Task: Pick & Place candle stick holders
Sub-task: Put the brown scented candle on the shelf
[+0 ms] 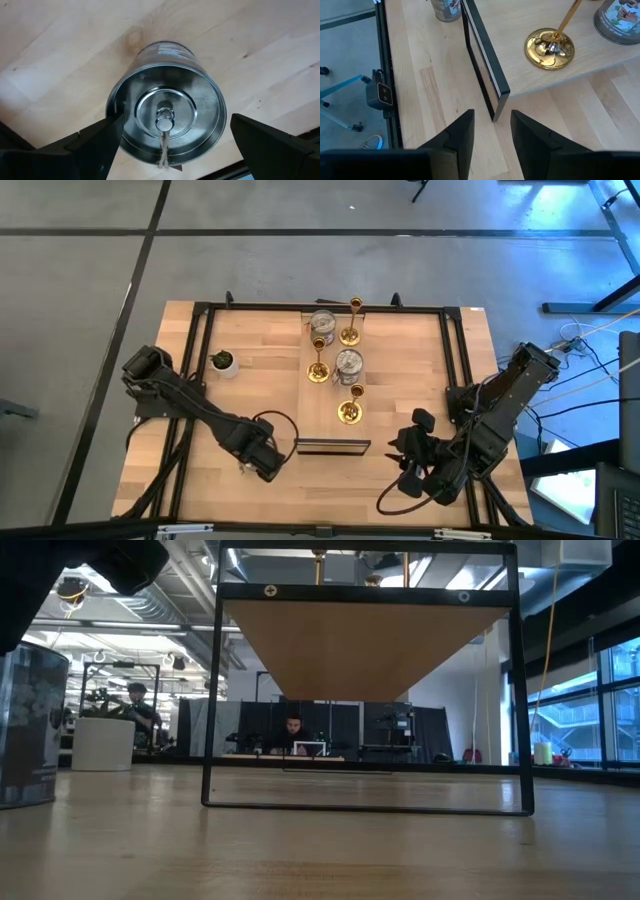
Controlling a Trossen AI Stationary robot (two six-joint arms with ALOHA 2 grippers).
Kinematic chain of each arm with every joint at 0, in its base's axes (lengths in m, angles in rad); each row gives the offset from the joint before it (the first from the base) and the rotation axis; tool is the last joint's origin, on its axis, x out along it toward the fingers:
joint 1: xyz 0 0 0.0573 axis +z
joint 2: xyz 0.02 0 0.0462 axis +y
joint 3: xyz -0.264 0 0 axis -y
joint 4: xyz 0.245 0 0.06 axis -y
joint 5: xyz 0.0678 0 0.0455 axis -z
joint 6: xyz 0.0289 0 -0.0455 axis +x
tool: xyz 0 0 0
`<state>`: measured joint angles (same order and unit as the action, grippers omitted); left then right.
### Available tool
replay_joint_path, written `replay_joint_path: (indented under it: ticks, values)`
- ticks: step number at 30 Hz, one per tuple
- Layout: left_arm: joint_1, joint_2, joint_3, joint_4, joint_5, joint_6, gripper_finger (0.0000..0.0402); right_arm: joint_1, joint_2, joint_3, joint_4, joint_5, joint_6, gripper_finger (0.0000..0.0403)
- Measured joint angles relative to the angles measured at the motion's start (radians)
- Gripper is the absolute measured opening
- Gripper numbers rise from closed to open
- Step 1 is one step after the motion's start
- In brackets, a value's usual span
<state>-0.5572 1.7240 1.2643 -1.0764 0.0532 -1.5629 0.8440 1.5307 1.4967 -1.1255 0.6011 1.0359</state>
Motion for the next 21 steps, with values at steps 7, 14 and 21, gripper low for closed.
replay_joint_path:
  ticks: [7,14,21]
  values:
    - [-0.007,-0.016,0.041,0.022,-0.033,0.022,0.0366,0.000,0.000,0.000,0.000,0.000,0.000,0.0130]
    - [-0.014,-0.018,0.044,0.065,-0.001,0.032,0.0365,0.000,0.000,0.000,0.000,0.005,0.000,0.0130]
    - [-0.014,-0.020,0.046,0.063,0.006,0.032,0.0365,0.000,0.000,0.000,0.000,0.005,0.000,0.0130]
